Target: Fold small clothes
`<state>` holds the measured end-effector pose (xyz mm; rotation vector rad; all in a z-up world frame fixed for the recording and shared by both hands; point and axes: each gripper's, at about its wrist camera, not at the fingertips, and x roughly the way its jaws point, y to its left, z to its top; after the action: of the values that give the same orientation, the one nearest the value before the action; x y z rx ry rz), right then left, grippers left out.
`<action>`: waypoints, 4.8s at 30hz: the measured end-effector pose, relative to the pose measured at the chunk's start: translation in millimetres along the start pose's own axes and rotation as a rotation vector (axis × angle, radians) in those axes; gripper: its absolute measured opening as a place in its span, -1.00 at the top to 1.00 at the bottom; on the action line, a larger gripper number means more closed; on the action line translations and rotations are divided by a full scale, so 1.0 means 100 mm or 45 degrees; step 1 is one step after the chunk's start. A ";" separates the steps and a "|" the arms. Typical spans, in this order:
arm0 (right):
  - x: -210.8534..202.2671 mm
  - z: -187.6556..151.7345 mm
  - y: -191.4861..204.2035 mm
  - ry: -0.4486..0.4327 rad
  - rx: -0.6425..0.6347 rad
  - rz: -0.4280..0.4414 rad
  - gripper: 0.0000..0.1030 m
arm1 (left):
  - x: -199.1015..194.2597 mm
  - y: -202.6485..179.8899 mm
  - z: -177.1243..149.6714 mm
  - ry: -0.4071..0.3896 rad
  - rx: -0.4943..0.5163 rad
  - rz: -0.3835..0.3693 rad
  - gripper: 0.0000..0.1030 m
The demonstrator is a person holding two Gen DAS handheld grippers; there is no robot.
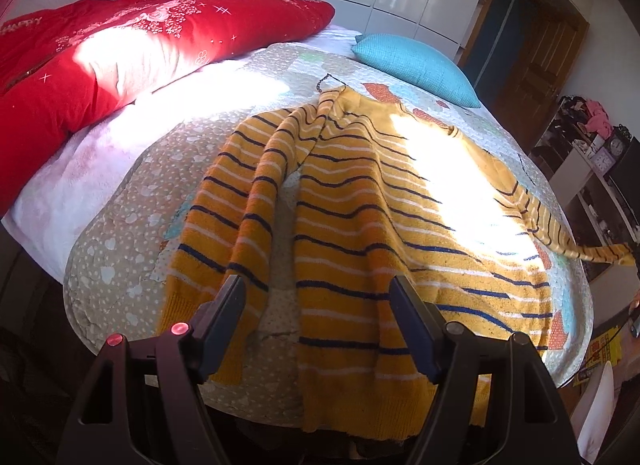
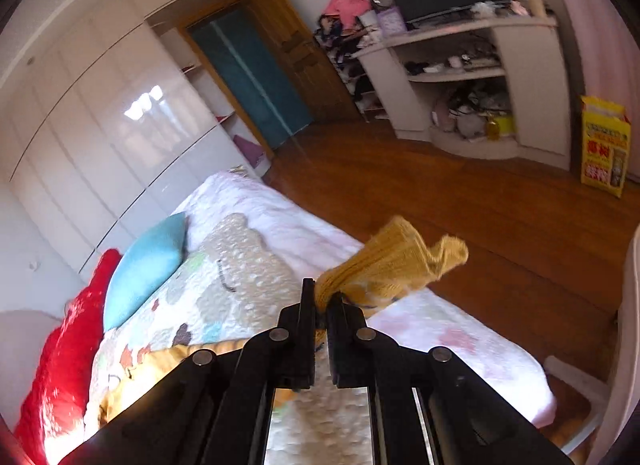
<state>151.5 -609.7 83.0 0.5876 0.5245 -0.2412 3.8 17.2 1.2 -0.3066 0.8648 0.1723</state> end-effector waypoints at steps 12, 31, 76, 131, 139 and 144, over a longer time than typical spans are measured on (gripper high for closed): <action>1.02 -1.51 3.38 0.445 -0.574 0.548 0.90 | -0.14 0.60 -0.11 -0.085 -0.125 -0.013 -0.43; 1.81 -3.56 4.76 0.844 -1.008 0.554 0.71 | -0.11 1.48 -0.31 -0.082 -0.405 0.039 -0.44; -0.36 -1.88 4.84 0.356 -1.508 0.676 0.82 | -0.18 1.10 0.25 -0.147 -0.323 -0.055 -0.47; 2.81 -3.34 5.32 1.064 -1.177 0.623 0.86 | 2.24 -0.19 1.57 -0.059 -0.016 -0.085 -0.14; 2.92 -3.80 5.93 0.985 -1.437 0.502 0.72 | 2.22 -0.21 1.56 -0.062 -0.015 -0.077 -0.14; 2.61 -3.09 5.66 0.917 -1.234 0.558 0.21 | 2.21 -0.21 1.55 -0.061 -0.019 -0.083 -0.15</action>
<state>451.8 10.7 -12.8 -0.2015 1.0855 0.6530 262.3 55.0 -70.7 -0.3427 0.8055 0.1249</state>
